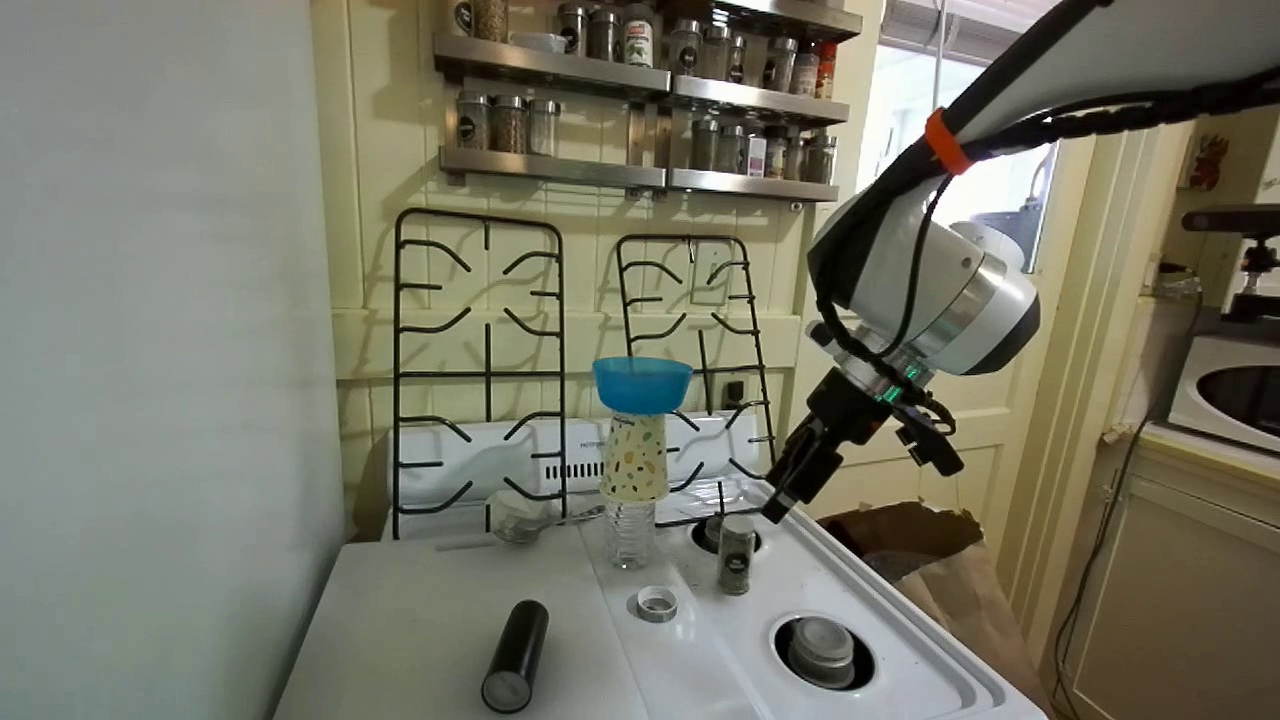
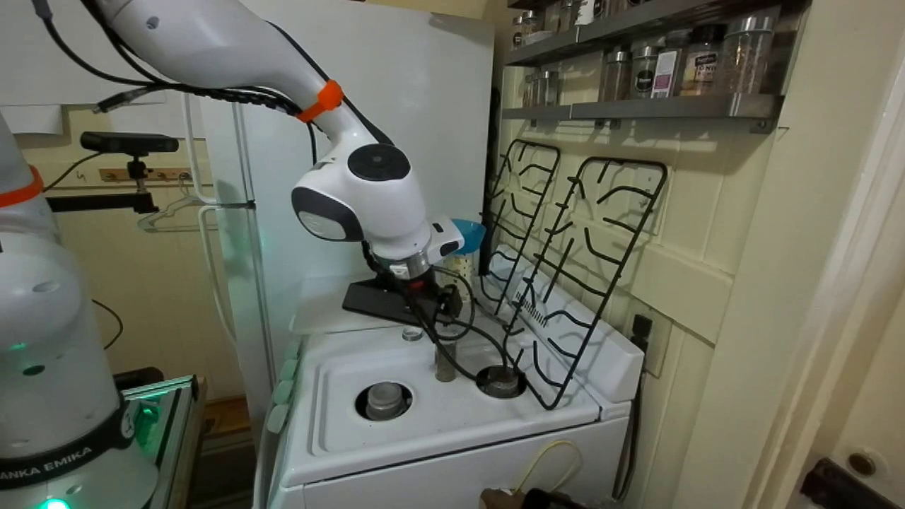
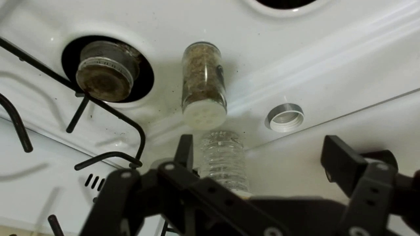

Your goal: Move the glass jar to the left.

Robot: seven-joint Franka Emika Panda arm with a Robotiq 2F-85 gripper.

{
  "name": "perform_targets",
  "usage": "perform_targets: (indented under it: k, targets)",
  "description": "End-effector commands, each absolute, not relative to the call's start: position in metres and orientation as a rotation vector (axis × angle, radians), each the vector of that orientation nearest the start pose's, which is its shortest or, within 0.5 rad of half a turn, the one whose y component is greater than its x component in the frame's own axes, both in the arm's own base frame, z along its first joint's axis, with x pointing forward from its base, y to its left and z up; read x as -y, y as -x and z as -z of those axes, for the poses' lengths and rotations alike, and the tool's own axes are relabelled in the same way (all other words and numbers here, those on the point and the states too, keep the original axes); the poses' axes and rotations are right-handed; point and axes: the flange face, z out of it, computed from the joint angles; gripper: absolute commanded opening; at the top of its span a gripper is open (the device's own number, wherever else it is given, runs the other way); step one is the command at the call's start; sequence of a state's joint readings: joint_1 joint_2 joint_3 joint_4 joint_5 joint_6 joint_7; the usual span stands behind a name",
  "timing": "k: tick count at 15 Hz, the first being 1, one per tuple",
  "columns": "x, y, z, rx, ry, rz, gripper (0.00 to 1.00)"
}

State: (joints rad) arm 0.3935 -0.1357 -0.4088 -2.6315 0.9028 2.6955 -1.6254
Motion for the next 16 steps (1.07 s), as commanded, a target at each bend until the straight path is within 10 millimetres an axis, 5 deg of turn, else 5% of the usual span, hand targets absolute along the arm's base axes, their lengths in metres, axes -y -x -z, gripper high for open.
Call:
perform_targets:
  k: [1, 12, 16]
  targets:
    - [0.045, -0.436, -0.277, 1.168, 2.610, 0.678, 1.00]
    - [0.038, -0.463, -0.249, 1.244, 2.613, 0.670, 1.00]
    - [0.028, -0.471, -0.241, 1.241, 2.609, 0.673, 0.82]
